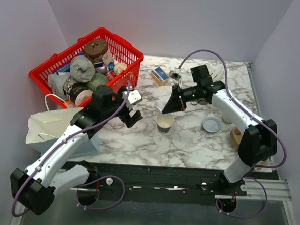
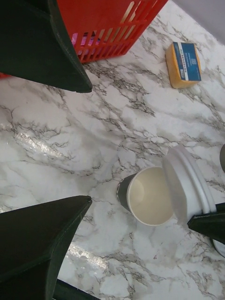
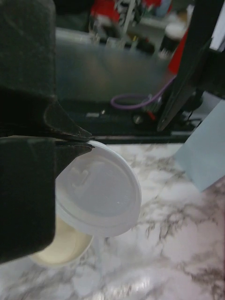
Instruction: Pack the takeout coffee
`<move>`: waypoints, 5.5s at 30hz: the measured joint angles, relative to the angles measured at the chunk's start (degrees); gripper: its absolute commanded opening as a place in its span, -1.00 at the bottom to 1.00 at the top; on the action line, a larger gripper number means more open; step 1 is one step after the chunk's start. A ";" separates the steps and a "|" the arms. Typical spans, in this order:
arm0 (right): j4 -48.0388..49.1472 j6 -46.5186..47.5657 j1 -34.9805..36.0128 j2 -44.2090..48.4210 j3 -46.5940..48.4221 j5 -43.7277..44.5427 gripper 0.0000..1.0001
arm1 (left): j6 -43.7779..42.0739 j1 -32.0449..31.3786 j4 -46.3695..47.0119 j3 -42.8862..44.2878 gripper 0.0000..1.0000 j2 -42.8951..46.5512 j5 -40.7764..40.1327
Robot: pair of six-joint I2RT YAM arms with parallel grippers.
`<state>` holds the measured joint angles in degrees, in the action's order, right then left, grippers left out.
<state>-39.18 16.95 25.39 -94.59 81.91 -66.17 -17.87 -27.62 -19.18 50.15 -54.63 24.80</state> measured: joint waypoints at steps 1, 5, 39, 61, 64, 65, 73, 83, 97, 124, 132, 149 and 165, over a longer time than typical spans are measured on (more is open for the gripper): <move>2.62 -4.22 -0.28 -0.50 -1.55 -2.43 -0.89 | -0.04 -0.04 -0.15 0.26 0.97 -0.79 0.48; 13.18 -18.05 -1.22 -3.85 -5.77 -9.88 -0.89 | -0.37 -0.72 -0.20 2.32 0.97 -5.01 2.12; 33.79 -44.63 -8.15 -11.78 -12.17 -17.09 -0.82 | 3.23 -8.90 14.01 7.45 0.95 -23.67 0.70; 33.99 -45.64 -9.38 -11.76 -15.10 -16.79 -0.51 | 5.55 -8.90 15.78 8.48 0.95 -25.75 1.18; 33.97 -45.68 -9.38 -11.76 -15.34 -16.55 -0.48 | 5.81 -8.96 16.52 8.41 0.96 -25.75 1.29; 33.97 -45.68 -9.38 -11.76 -15.37 -16.50 -0.47 | 5.90 -8.98 16.61 8.41 0.95 -25.75 1.38; 33.92 -45.64 -9.97 -11.76 -15.39 -15.50 -0.27 | 6.01 -9.62 16.59 8.41 0.95 -25.75 2.56; 31.50 -43.58 -10.49 -11.76 -15.39 -12.68 -0.14 | 6.67 -9.64 16.65 8.41 0.96 -26.67 2.97; 28.57 -41.31 -10.51 -11.76 -15.37 -10.60 -0.05 | 7.61 -9.70 17.44 7.65 0.96 -27.02 3.37; 22.56 -37.79 -12.61 -11.76 -13.94 -6.93 -0.02 | 10.49 -10.01 21.90 7.48 0.95 -30.05 3.34; 21.11 -36.28 -12.66 -11.76 -13.94 -5.53 0.01 | 10.71 -10.01 22.25 7.48 0.95 -31.19 3.34; 18.49 -33.48 -12.66 -11.76 -13.92 -2.14 0.04 | 10.82 -10.01 22.32 7.43 0.95 -31.28 3.32; 16.57 -32.09 -12.26 -11.76 -13.53 -0.22 -0.03 | 10.82 -10.01 22.40 6.27 0.95 -30.99 1.75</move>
<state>-22.61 -15.14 13.13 -106.34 68.38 -66.39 -7.05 -37.63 3.22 56.42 -85.62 26.55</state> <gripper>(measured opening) 0.489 0.976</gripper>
